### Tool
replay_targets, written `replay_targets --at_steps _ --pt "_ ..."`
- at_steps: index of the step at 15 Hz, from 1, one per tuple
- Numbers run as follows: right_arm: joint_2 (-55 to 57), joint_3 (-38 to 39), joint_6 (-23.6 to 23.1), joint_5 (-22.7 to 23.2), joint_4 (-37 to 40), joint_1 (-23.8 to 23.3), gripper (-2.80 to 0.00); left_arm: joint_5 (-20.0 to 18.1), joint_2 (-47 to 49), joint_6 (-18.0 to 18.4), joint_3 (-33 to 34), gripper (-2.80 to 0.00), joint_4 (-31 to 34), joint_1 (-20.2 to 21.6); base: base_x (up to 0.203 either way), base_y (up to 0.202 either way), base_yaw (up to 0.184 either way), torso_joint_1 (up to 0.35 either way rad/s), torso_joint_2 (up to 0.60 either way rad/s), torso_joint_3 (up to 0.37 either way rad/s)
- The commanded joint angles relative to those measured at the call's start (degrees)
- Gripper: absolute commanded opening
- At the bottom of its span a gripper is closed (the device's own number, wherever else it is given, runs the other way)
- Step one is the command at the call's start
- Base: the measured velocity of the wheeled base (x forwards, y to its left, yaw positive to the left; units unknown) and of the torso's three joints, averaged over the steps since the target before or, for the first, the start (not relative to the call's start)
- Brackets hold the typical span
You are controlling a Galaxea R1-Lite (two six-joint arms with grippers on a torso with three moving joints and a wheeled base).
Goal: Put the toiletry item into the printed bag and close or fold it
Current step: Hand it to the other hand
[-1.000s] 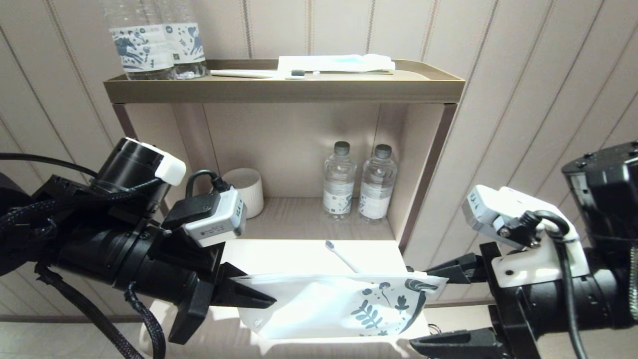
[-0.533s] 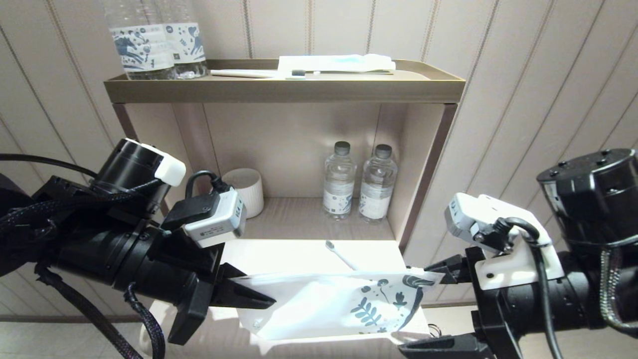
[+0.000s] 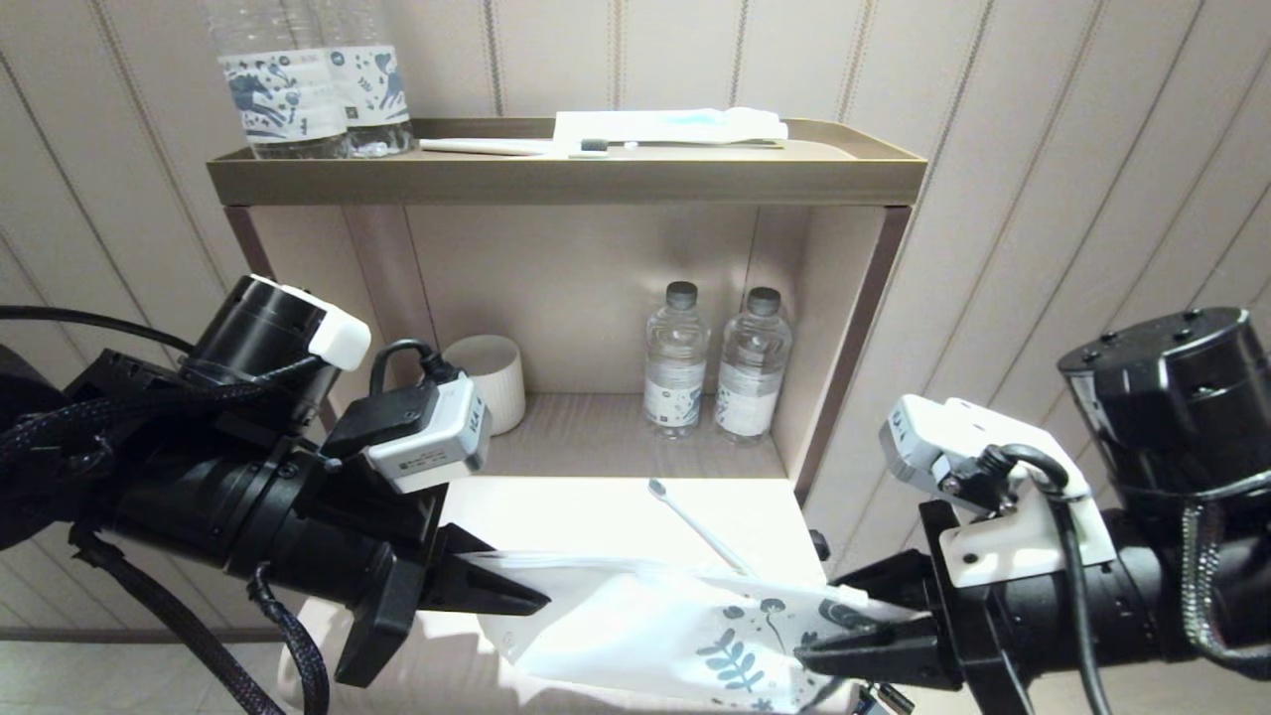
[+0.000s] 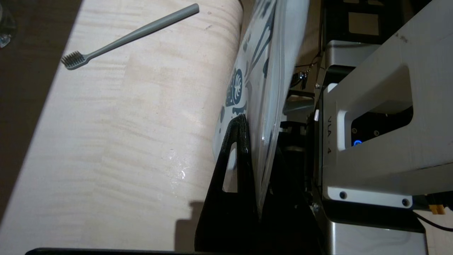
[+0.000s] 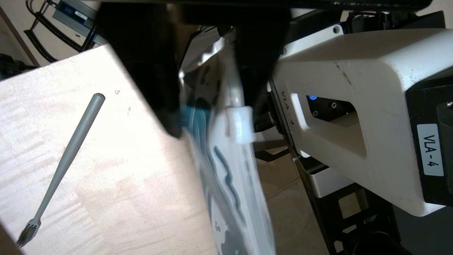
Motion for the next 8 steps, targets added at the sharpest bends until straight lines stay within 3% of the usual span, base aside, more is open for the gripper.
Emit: replay_targets --at_steps 1,8 --pt "0.41 -0.07 -0.08 0.19 -0.02 0.02 -2.80 -0.24 0.32 0.23 -0.23 -2.80 0.07 0.02 0.000 0.000 0.000 0.000 0.00 0.000" --pt "5.15 -3.34 0.03 1.45 -0.02 1.88 -2.80 -0.29 0.85 0.23 -0.76 -2.80 0.07 -0.55 0.000 0.000 0.000 0.000 0.00 0.000"
